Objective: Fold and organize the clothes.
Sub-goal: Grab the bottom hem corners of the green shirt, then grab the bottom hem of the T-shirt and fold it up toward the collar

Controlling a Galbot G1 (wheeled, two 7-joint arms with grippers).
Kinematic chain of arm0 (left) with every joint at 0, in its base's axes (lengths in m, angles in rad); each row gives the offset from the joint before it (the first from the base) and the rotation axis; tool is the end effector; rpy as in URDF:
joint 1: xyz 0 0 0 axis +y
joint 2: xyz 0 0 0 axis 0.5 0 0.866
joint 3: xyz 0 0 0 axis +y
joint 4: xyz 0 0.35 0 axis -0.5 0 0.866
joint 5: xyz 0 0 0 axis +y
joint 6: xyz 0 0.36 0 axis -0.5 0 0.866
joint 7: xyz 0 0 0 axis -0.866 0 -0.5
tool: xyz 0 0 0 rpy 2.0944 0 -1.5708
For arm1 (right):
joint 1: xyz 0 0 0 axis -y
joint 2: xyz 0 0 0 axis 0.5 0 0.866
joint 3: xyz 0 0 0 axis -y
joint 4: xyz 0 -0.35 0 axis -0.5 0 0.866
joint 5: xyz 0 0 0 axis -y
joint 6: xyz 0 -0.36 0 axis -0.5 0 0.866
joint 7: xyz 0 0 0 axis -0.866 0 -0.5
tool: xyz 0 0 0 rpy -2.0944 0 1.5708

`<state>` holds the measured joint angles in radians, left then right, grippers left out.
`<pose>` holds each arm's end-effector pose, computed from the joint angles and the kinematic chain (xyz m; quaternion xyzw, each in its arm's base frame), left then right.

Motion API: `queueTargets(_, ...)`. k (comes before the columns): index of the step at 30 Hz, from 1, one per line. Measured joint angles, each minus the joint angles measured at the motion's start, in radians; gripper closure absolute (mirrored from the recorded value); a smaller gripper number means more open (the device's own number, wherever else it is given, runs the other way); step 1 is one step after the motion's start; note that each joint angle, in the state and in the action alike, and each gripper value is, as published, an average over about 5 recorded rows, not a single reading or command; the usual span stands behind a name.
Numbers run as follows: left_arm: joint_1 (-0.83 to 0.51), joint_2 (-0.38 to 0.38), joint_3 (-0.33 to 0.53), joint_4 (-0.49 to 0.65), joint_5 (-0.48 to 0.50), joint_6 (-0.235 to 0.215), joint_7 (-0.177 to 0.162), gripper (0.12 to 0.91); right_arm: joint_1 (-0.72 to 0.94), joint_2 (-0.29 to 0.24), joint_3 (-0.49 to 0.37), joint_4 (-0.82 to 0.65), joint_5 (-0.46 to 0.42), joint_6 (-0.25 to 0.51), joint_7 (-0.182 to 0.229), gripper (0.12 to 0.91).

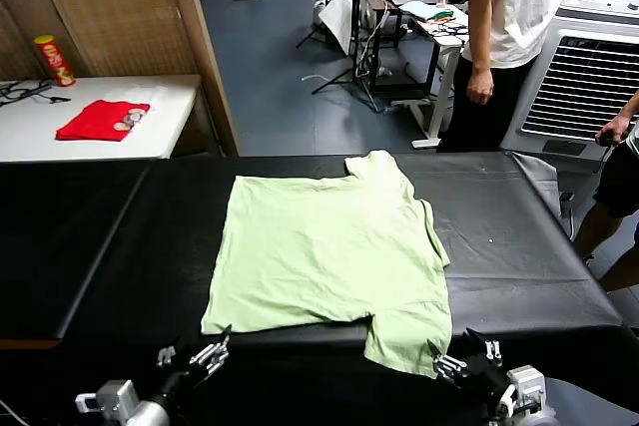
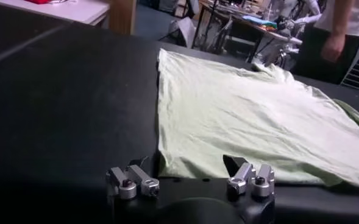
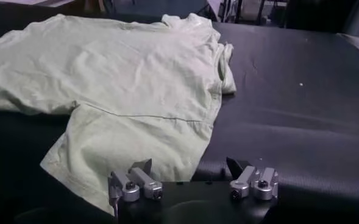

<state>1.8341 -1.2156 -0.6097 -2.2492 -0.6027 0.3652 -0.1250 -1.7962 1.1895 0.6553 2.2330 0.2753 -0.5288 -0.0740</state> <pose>0.1207 0.0658 -0.2740 -0.0333 -0.9604 0.1087 0.2544 0.1343 -0.0825 -0.2689 0.0884 -0.9480 0.0548 0.3009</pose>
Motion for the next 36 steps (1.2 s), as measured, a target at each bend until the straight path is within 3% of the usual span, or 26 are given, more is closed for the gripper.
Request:
queueTargets(8, -0.016, -0.001, 0.003, 0.014, 0.001, 0.005, -0.001, 0.264, 0.000, 0.015, -0.009, -0.009, -0.010, 0.004, 0.005, 0.498)
queueTargets(11, -0.019, 0.000, 0.006, 0.022, 0.001, 0.005, 0.000, 0.387, -0.001, 0.018, -0.011, -0.009, -0.010, 0.005, 0.006, 0.595)
queueTargets(16, -0.020, -0.002, 0.011, 0.032, 0.004, 0.004, 0.001, 0.671, -0.015, 0.021, -0.003, 0.005, -0.010, 0.007, 0.017, 0.808)
queueTargets(19, -0.016, -0.002, 0.013, 0.029, 0.010, 0.002, 0.002, 0.835, -0.023, 0.024, -0.001, 0.020, -0.010, 0.006, 0.023, 0.890)
queueTargets(22, -0.005, 0.001, 0.012, 0.016, 0.018, -0.001, 0.002, 0.906, -0.025, 0.027, -0.003, 0.031, -0.010, 0.005, 0.031, 0.903)
queueTargets(36, 0.005, 0.003, 0.011, 0.000, 0.041, -0.011, 0.004, 0.904, -0.074, 0.000, 0.027, 0.108, -0.010, -0.041, 0.050, 0.902)
